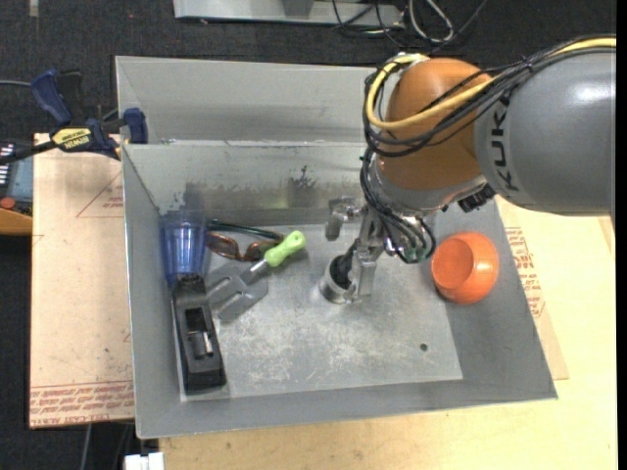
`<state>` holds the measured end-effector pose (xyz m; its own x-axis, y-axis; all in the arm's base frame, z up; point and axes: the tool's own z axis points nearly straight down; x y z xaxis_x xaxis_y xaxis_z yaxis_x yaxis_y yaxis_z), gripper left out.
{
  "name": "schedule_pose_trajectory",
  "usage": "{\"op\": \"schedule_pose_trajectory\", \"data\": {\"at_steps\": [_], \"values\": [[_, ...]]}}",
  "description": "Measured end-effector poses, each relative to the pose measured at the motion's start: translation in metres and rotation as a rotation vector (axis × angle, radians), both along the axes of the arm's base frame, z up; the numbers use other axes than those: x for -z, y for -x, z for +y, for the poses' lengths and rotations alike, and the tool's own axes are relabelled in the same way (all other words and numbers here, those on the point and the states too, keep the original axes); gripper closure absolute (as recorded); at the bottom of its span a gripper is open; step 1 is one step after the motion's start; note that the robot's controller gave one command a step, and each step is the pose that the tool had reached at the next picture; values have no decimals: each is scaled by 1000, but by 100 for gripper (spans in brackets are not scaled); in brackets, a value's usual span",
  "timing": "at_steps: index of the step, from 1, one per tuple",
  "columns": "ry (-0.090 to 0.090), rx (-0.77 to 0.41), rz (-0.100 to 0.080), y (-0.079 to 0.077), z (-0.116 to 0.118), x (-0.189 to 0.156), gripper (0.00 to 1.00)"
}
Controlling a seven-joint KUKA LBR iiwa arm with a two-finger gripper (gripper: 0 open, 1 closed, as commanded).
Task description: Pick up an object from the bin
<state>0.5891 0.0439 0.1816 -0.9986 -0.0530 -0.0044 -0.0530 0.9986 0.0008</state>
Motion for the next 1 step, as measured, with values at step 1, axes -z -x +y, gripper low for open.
{"op": "schedule_pose_trajectory", "data": {"at_steps": [1], "values": [[0,-242,-8,-36,108,32,0]]}}
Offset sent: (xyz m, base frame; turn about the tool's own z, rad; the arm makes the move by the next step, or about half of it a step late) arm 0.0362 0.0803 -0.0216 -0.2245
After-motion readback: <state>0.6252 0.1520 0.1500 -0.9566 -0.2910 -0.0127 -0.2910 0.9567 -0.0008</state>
